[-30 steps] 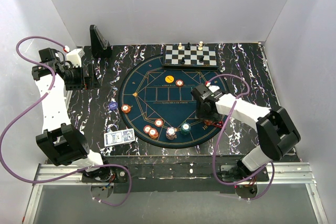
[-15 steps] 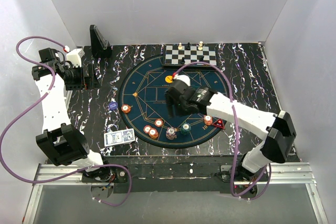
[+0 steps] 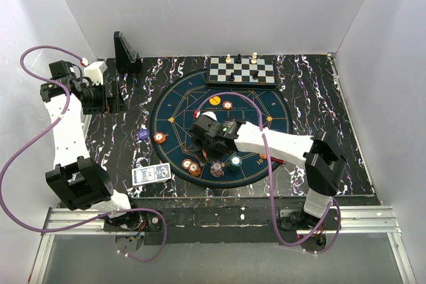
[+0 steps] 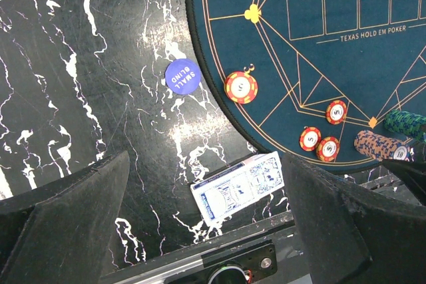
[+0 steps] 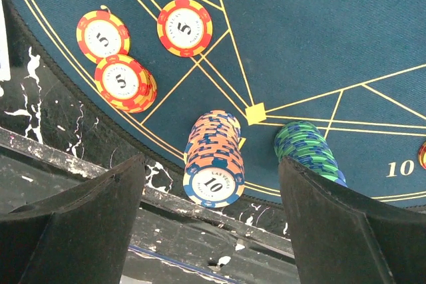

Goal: Distribute texas hold em gaming equipment

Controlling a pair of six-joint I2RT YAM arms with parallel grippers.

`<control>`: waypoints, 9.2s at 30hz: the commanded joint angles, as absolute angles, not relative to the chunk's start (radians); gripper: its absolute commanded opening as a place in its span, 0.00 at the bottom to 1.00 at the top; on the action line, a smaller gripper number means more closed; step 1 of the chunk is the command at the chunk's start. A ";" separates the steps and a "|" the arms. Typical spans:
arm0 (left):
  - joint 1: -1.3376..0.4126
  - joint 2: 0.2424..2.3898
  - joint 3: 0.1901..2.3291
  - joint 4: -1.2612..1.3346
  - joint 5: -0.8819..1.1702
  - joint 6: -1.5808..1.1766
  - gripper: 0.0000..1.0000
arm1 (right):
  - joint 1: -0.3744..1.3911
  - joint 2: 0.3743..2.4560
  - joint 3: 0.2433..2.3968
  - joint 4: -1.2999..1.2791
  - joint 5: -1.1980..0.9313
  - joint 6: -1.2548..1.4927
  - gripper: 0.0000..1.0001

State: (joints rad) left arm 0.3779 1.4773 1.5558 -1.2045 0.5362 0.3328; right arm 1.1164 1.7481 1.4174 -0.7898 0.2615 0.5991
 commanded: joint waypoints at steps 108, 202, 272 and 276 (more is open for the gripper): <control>0.407 1.453 1.513 -1.198 0.541 0.330 1.00 | 0.966 2.110 2.042 -0.672 0.057 0.362 0.85; 0.407 1.468 1.482 -1.164 0.541 0.336 1.00 | 0.500 2.183 1.905 -0.695 0.247 0.419 0.01; 0.407 1.315 1.467 -1.216 0.554 0.342 1.00 | 1.140 1.921 1.407 -0.769 0.192 0.545 0.90; 0.407 1.319 1.465 -1.213 0.557 0.337 1.00 | 1.138 1.922 1.384 -0.769 0.181 0.540 0.85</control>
